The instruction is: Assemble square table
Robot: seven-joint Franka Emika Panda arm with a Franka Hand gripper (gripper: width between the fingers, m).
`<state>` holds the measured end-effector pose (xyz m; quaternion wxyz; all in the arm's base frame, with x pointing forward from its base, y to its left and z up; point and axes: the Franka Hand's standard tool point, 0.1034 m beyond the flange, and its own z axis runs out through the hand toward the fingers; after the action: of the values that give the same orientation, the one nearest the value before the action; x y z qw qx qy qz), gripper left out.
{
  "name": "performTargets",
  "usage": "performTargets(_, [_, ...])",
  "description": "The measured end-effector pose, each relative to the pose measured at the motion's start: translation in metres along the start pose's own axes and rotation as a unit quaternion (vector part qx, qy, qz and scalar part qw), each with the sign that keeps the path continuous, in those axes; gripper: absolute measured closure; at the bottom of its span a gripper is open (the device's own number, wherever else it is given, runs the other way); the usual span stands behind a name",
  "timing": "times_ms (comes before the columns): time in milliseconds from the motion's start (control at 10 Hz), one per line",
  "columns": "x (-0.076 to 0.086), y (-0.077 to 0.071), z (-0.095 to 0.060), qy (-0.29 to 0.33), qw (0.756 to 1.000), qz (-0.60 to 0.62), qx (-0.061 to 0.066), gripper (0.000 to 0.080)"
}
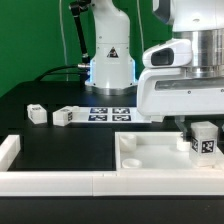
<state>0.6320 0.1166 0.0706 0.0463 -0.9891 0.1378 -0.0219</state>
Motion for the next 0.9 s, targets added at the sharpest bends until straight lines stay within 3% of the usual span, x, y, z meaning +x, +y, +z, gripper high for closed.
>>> performTargets(200, [0.000,0.000,0.001,0.000,0.997,0.077,-0.001,0.0511])
performTargets(400, [0.000,0.001,0.001,0.005,0.975,0.222,-0.009,0.0511])
performTargets(500, [-0.001,0.002,0.001,0.003,0.951,0.310,-0.013,0.0511])
performTargets(700, [0.001,0.007,0.002,-0.005,0.870,0.493,0.006,0.0511])
performTargets(800, [0.001,0.010,0.002,-0.016,0.843,0.537,0.021,0.0509])
performTargets(900, [0.001,0.012,0.002,-0.022,0.813,0.581,0.028,0.0509])
